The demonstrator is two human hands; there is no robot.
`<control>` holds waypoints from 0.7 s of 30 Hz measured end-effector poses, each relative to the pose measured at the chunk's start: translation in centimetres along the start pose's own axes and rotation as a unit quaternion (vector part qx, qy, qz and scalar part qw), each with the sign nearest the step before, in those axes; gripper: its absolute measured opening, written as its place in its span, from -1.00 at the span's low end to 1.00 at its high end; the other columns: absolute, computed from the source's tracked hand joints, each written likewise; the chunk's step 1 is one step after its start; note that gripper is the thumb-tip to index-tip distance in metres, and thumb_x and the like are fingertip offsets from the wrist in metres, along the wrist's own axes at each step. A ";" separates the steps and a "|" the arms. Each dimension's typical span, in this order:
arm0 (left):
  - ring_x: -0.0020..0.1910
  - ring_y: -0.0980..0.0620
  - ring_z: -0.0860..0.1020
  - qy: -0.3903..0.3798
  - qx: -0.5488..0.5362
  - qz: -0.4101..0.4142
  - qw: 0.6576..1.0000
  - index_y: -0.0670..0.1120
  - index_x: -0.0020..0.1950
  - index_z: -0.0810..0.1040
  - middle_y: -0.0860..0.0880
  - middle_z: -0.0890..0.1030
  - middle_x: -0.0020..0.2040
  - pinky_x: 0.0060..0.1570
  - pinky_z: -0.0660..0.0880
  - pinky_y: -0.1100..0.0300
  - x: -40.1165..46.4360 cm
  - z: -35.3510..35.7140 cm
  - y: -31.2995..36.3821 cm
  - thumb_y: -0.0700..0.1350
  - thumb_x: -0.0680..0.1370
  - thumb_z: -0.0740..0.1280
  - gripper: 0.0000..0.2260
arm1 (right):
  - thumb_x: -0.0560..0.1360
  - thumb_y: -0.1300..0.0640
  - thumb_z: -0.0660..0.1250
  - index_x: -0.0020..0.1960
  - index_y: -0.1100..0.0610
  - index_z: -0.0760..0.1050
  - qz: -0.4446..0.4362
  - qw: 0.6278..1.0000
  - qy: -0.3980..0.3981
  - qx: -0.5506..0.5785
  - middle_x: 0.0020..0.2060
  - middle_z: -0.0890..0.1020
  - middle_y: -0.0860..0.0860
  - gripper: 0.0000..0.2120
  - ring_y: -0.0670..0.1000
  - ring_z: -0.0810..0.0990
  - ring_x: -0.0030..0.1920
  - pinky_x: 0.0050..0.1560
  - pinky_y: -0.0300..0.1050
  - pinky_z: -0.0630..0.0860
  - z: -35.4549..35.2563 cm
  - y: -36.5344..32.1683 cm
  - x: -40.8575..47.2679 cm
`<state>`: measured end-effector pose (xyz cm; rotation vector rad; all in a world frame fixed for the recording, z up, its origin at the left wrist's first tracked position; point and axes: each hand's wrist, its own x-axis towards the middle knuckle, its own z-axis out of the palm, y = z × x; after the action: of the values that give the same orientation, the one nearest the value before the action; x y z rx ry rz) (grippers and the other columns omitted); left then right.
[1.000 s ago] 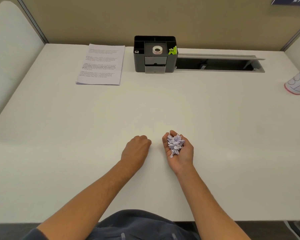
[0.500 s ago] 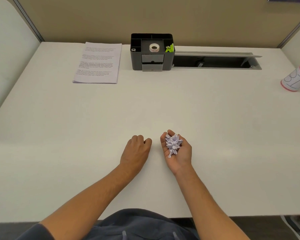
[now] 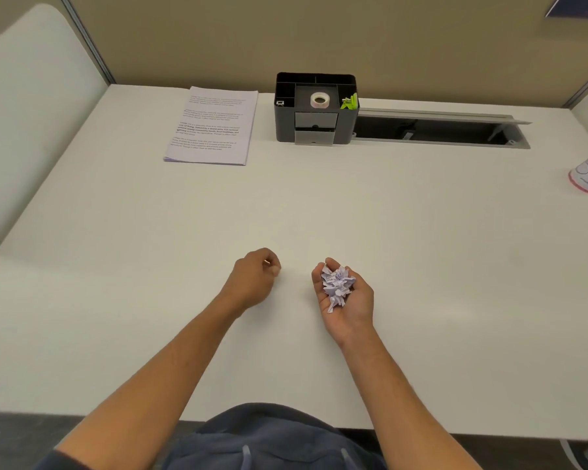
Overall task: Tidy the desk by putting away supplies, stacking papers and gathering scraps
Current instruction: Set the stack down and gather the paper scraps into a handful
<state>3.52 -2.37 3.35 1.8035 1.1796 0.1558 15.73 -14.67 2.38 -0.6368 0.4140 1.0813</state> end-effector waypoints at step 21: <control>0.01 0.14 0.47 0.033 0.098 0.245 0.964 0.04 -0.03 0.67 0.18 0.65 -0.09 0.03 0.38 0.25 -2.5 -1.1 4.7 -0.11 0.55 0.38 -0.91 | 0.63 0.17 0.10 -0.17 0.28 0.64 0.054 0.997 -0.046 -0.039 -0.23 0.68 0.15 -0.61 0.05 0.69 -0.25 -0.23 -0.10 0.64 2.0 2.3 -0.3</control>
<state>4.68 -3.99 8.39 2.2587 0.7917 0.3980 13.54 -12.84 3.48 -0.6377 0.3301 1.2291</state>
